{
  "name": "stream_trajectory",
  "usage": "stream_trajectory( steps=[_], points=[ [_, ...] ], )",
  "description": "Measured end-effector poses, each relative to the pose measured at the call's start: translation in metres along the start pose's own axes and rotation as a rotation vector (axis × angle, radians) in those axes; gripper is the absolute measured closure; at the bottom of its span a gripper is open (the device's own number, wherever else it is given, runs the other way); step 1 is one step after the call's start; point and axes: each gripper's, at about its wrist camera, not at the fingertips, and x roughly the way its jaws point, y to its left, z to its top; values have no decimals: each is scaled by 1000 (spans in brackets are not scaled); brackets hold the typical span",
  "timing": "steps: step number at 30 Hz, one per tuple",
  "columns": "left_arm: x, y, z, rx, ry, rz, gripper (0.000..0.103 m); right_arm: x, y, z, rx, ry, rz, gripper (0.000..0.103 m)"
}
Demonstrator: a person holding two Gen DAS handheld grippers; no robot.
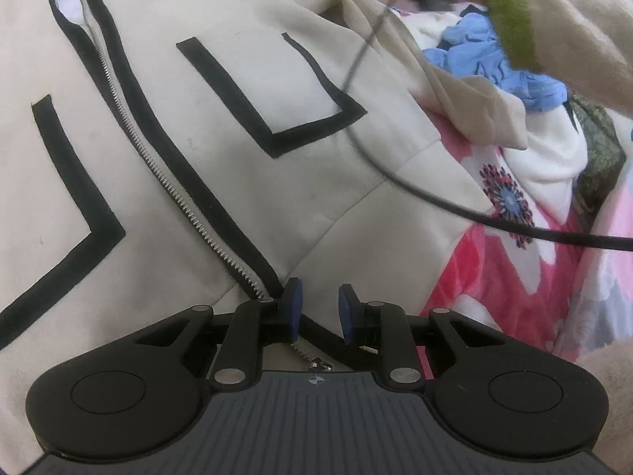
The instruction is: Fold clothes
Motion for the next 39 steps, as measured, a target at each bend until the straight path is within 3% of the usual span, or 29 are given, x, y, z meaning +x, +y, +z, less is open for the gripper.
stream_trajectory(
  steps=[2,7,10,15,19,24,28,29,30,31,33,36,39],
  points=[
    [0,2,0,-6,-1,-9,81,-21,-25,5,71,-37,-15,25],
    [-1,3,0,-3,-3,-10,81,-92,-104,-9,418,-109,-33,26],
    [-2,2,1,2,-4,-8,81,-152,-113,-36,426,-114,3,27],
    [-3,1,1,-11,-2,-3,81,-232,-66,-101,183,2,-44,33],
    [-3,-1,2,-25,1,6,81,-243,-14,-165,-83,113,-91,42],
    [-3,-7,1,-5,2,37,81,-202,53,-231,-641,192,-151,42],
    [-2,-10,2,7,7,55,81,-155,57,-263,-891,245,-192,45],
    [-2,-11,2,10,10,57,81,-151,49,-258,-862,250,-192,51],
    [-1,-11,3,12,12,59,81,-148,42,-250,-821,256,-190,80],
    [-1,-11,3,14,14,59,81,-151,29,-235,-709,255,-181,95],
    [-1,-11,3,16,14,55,81,-162,-2,-198,-415,239,-143,95],
    [0,-9,3,16,13,44,81,-195,-70,-149,114,143,-15,95],
    [0,-7,4,11,16,33,81,-217,-142,-134,590,36,112,95]
  ],
)
